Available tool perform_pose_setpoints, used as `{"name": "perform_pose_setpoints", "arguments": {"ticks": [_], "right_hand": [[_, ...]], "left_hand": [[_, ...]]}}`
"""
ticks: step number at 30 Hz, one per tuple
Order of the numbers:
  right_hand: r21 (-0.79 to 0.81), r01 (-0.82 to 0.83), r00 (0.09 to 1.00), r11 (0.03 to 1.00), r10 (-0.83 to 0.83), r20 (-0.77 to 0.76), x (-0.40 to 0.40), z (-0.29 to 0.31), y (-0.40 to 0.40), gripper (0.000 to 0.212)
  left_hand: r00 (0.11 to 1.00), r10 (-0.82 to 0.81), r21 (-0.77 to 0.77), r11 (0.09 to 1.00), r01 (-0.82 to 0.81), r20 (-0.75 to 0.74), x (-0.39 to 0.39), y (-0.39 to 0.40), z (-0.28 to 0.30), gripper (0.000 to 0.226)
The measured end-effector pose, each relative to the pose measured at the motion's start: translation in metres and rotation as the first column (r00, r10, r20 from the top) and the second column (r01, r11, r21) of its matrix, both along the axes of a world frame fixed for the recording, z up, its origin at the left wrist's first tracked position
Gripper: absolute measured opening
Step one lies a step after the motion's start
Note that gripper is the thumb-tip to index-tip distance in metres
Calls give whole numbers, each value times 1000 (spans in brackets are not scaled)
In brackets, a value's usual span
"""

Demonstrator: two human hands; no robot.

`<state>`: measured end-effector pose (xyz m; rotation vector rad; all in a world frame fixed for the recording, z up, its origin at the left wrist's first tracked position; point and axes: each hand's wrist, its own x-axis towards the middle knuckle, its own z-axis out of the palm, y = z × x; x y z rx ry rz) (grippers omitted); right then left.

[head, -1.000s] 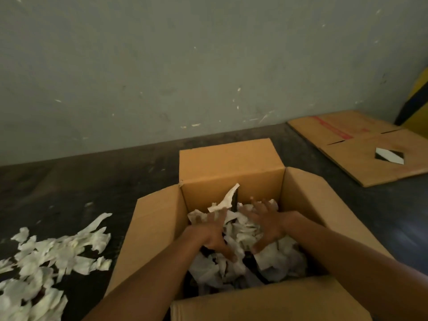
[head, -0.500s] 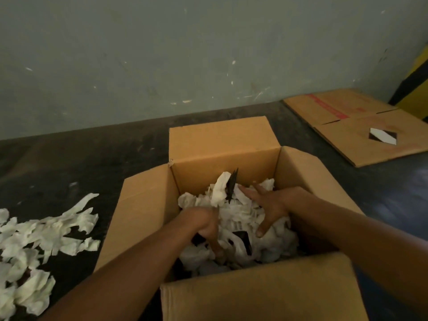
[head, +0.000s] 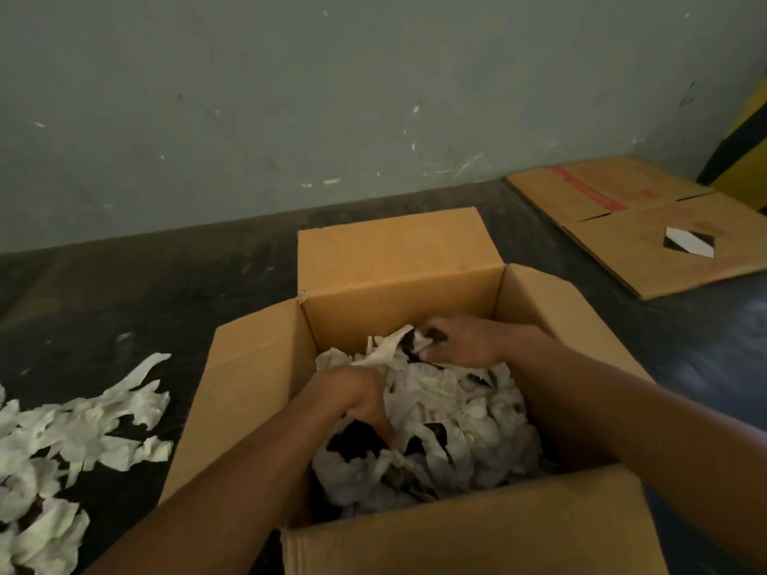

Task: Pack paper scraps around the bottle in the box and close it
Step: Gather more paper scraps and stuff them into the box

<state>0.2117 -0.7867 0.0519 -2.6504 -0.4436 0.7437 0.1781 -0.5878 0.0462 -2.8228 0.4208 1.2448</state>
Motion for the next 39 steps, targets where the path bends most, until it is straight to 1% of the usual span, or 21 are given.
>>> {"name": "perform_pose_setpoints", "arguments": {"ticks": [1, 2, 4, 6, 8, 10, 12, 14, 16, 18, 20, 22, 25, 26, 28, 30, 32, 33, 35, 37, 39], "right_hand": [[45, 38, 997, 998, -42, 70, 7, -8, 7, 63], [65, 60, 994, 996, -66, 88, 13, -19, 14, 65], [7, 38, 999, 999, -38, 35, 21, -51, 28, 70], [-82, -36, 999, 996, 33, -33, 22, -83, 39, 67], [-99, -77, 996, 992, 71, -59, 25, -100, 44, 61], [-63, -60, 993, 996, 54, -101, 30, -100, 44, 61], [-45, -70, 987, 997, 62, -150, 32, -89, 39, 65], [-14, -51, 985, 999, 48, -168, 29, -74, 29, 70], [-18, -46, 989, 999, 43, -142, 24, -55, 18, 77], [-106, -72, 990, 992, 59, -128, 10, -35, 8, 88], [-225, -114, 982, 968, 76, -170, -17, -24, -1, 100], [-313, -174, 963, 934, 96, -250, -50, -26, -8, 110], [-419, -226, 929, 880, 66, -363, -82, -42, -11, 116], [-438, -233, 924, 868, 57, -379, -85, -47, -9, 116], [-455, -240, 922, 857, 55, -384, -83, -48, -7, 114], [-461, -251, 919, 851, 60, -389, -78, -41, -6, 113], [-463, -250, 932, 850, 81, -354, -71, -24, -8, 111], [-454, -235, 940, 860, 83, -331, -69, -13, -9, 106], [-422, -218, 951, 880, 94, -294, -67, 4, -12, 85], [-447, -244, 943, 861, 104, -315, -73, 7, -10, 67], [-459, -291, 914, 840, 102, -393, -86, -4, -3, 58]], "left_hand": [[998, 21, 5, 1000, -22, 63, 5, 0, 2, 101], [991, 48, 2, 999, -49, 128, 7, -1, 2, 110], [975, 111, -35, 994, -106, 193, 7, -3, -5, 130], [979, 122, -81, 991, -110, 166, 4, -3, -16, 139], [987, 126, -88, 989, -118, 101, 6, -3, -32, 141], [991, 124, -68, 990, -120, 56, 8, -2, -47, 147], [994, 97, -68, 993, -94, 52, 9, -1, -54, 152], [995, 81, -101, 992, -75, 61, 9, 3, -51, 152], [994, 76, -151, 986, -63, 79, 10, 13, -36, 149], [996, 71, -166, 984, -61, 52, 7, 23, -23, 145], [999, 47, -111, 993, -47, -3, -3, 29, -19, 139], [999, -16, -22, 1000, 15, -29, -19, 29, -26, 135], [984, -132, 106, 984, 145, -121, -46, 20, -37, 129], [976, -146, 128, 978, 167, -160, -50, 17, -41, 123], [973, -119, 128, 981, 146, -195, -51, 13, -44, 114], [981, -95, 99, 989, 113, -170, -48, 12, -41, 111], [989, -99, 83, 991, 108, -107, -49, 10, -33, 109], [993, -94, 85, 991, 100, -77, -52, 10, -25, 105], [993, -108, 76, 991, 111, -45, -59, 8, -14, 87], [985, -125, 29, 991, 129, -115, -66, 6, -10, 62], [970, -119, 0, 993, 121, -213, -72, 6, -10, 52]]}}
